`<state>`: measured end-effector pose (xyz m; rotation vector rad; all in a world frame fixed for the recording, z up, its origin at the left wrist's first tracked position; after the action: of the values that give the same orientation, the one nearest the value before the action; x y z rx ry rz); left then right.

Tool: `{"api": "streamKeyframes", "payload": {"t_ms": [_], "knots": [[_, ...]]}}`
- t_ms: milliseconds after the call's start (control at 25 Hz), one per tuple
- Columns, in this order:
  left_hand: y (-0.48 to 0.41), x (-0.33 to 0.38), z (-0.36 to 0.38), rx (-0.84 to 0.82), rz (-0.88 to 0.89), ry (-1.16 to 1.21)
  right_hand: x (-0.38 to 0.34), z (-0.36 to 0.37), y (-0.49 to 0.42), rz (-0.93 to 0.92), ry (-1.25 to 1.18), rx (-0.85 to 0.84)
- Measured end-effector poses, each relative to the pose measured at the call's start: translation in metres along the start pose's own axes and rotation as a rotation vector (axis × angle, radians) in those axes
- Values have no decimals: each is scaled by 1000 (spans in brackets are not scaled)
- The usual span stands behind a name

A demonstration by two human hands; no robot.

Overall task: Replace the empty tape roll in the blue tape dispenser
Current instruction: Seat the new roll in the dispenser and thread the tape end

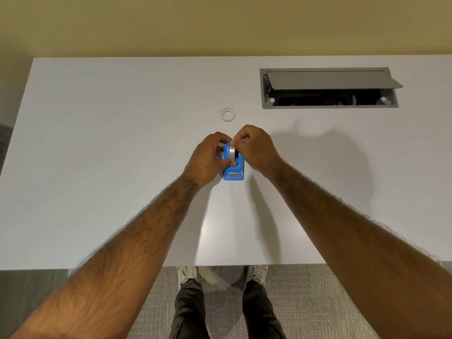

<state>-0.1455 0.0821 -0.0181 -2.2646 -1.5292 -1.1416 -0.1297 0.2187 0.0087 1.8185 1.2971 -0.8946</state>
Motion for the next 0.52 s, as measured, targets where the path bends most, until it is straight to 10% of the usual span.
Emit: {"api": "streamKeyframes", "payload": {"t_ms": [520], "knots": [[1,-4,3,-34,-33,65,-4,-5,12,-27,59,28]]}}
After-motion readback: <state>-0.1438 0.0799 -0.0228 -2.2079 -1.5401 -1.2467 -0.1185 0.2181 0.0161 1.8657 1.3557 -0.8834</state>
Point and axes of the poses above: each hand's wrist, its own y-axis away from the middle knuckle, its own z-axis out of the palm, x = y × z, the point moved 10 cm from there along -y, towards the middle knuckle, and after that the axes turned 11 degrees about -y, right-handed, at the moved point
